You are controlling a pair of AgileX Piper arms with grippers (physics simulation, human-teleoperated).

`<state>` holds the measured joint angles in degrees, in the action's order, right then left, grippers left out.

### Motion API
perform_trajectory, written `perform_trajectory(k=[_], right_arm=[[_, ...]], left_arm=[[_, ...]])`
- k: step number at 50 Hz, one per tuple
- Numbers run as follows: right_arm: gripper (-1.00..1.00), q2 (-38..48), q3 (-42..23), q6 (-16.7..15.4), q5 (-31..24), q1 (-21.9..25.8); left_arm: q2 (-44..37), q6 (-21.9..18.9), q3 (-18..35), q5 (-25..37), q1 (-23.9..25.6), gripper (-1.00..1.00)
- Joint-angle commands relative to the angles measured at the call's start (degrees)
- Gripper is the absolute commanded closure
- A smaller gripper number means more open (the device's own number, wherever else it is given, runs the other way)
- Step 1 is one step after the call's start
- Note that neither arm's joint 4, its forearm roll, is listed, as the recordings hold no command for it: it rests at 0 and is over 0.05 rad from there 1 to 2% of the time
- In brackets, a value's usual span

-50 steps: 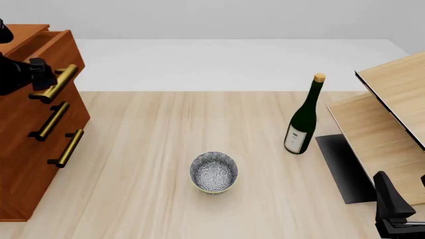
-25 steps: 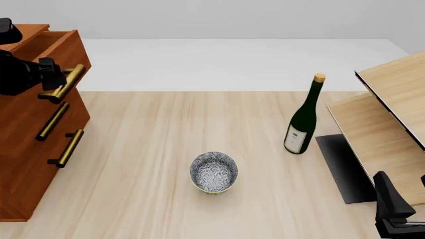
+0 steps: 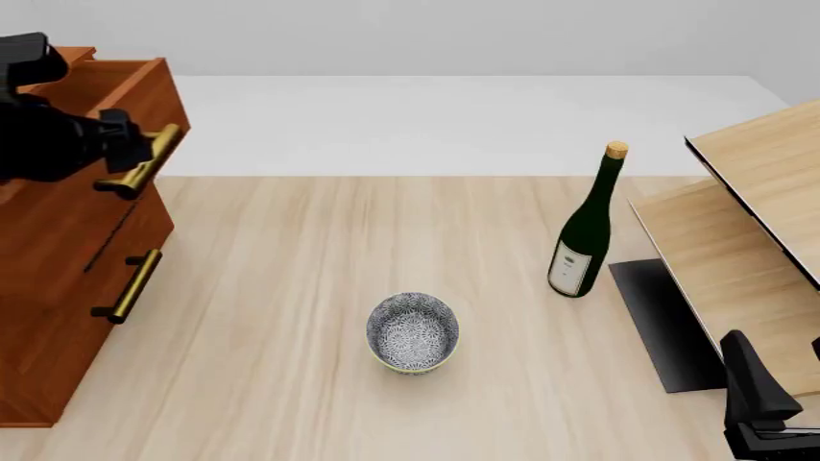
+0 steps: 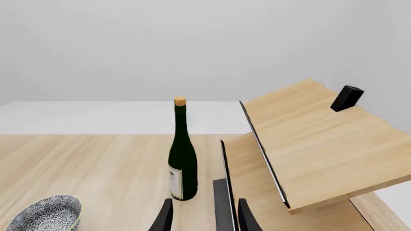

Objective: Close the bottom drawer of the cabinet and open the top drawer.

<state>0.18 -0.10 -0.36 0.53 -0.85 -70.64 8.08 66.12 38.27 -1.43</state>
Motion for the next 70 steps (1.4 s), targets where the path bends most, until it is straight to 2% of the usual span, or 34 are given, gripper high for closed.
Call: perform_trajectory(k=[1, 70], right_arm=[[-1.00, 0.0, 0.0, 0.1, 0.0, 0.0], [-1.00, 0.2, 0.0, 0.2, 0.2, -0.3]], left_arm=[[-2.1, 1.0, -1.4, -0.6, 2.5, -1.00], [-5.4, 7.7, -4.8, -5.2, 12.4, -1.00]])
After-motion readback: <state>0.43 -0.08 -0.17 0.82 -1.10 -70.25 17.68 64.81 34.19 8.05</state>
